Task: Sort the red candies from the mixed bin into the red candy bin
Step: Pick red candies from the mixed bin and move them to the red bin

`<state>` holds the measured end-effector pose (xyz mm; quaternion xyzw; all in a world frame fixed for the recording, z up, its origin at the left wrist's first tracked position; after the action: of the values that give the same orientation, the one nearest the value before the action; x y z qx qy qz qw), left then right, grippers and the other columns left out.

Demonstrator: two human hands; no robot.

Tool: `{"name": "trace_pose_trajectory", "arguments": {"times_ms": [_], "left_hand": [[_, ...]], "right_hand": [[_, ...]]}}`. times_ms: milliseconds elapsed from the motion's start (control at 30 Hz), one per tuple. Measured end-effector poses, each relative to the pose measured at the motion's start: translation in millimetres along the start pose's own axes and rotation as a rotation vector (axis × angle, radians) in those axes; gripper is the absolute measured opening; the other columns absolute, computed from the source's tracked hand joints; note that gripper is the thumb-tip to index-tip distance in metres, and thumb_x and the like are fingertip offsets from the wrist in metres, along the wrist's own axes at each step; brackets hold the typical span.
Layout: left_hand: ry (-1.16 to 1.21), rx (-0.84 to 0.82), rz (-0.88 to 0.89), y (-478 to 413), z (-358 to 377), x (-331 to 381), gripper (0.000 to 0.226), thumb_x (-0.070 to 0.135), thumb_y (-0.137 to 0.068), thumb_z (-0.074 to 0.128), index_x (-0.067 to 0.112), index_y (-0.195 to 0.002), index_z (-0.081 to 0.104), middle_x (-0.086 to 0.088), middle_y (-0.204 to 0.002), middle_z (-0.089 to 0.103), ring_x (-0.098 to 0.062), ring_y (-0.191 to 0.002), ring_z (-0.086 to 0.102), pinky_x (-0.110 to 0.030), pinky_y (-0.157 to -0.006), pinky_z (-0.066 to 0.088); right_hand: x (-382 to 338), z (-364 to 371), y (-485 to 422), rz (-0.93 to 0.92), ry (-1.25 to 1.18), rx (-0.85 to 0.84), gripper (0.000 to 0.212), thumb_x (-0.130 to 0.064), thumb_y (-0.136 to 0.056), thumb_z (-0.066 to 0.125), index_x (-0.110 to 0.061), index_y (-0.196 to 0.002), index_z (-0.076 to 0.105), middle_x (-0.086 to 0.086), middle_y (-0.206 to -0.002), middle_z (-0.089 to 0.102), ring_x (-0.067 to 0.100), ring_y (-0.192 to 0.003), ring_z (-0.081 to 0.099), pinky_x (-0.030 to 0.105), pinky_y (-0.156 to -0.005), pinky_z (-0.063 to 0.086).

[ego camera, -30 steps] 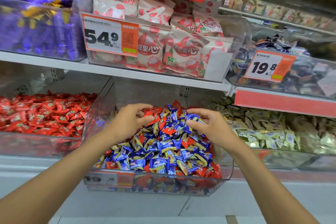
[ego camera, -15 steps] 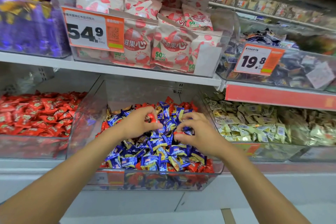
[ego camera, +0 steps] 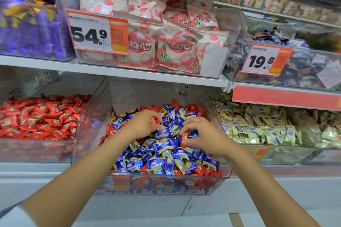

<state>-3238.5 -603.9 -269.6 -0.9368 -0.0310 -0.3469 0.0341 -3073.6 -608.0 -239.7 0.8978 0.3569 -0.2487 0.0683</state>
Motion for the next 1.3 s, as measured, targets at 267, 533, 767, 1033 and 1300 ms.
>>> {"name": "trace_pose_trajectory", "arguments": {"times_ms": [267,533,767,1033,1300], "left_hand": [[0.203,0.256,0.012,20.2,-58.1,-10.0,0.007,0.025,-0.083,0.071,0.020,-0.081,0.068,0.007,-0.094,0.068,-0.014,-0.094,0.060,-0.034,-0.090,0.044],[0.262,0.261,0.122,63.8,-94.8,5.6,0.016,0.025,-0.081,0.073,0.017,-0.083,0.059,-0.011,-0.075,0.059,-0.016,-0.065,0.048,-0.029,-0.066,0.037],[0.440,0.250,0.090,75.9,-116.0,-10.2,0.016,0.015,-0.085,0.069,0.013,-0.088,0.054,-0.010,-0.075,0.049,-0.026,-0.068,0.061,-0.041,-0.075,0.056],[0.280,0.241,0.101,73.9,-113.1,-10.7,0.020,0.021,-0.080,0.074,0.019,-0.085,0.055,-0.007,-0.079,0.067,-0.022,-0.065,0.067,-0.046,-0.071,0.054],[0.137,0.248,0.070,71.3,-106.8,-9.9,0.019,0.031,-0.080,0.074,0.027,-0.092,0.060,0.013,-0.091,0.063,-0.004,-0.067,0.065,-0.012,-0.061,0.041]], "right_hand": [[-5.6,-9.2,-2.7,0.024,-0.043,0.098,0.019,-0.028,-0.085,0.070,-0.041,-0.090,0.057,-0.014,-0.114,0.056,0.005,-0.108,0.047,0.025,-0.087,0.036],[-31.6,-16.5,-23.1,-0.010,-0.280,0.189,0.025,-0.018,-0.087,0.068,-0.035,-0.103,0.060,-0.012,-0.112,0.053,0.007,-0.096,0.055,0.021,-0.078,0.046],[-52.8,7.2,-82.9,-0.004,-0.198,0.133,0.030,-0.005,-0.092,0.053,-0.029,-0.109,0.056,0.008,-0.111,0.065,0.018,-0.055,0.048,0.028,-0.049,0.040],[-51.9,75.2,-143.8,0.067,0.197,-0.277,0.079,-0.057,-0.085,0.060,-0.023,-0.148,0.028,0.003,-0.153,0.033,0.025,-0.136,0.038,0.032,-0.109,0.034],[-59.3,43.7,-116.1,-0.088,-0.002,-0.109,0.020,-0.027,-0.090,0.065,-0.016,-0.105,0.059,-0.001,-0.101,0.061,0.016,-0.091,0.057,0.030,-0.077,0.043]]}}
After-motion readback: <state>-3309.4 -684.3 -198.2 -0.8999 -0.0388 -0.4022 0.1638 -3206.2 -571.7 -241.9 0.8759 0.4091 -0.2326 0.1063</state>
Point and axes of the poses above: each hand's wrist, its own y-axis away from the middle knuckle, its own z-axis out of the palm, x = y × z, the point moved 10 cm from there along -y, towards the middle knuckle
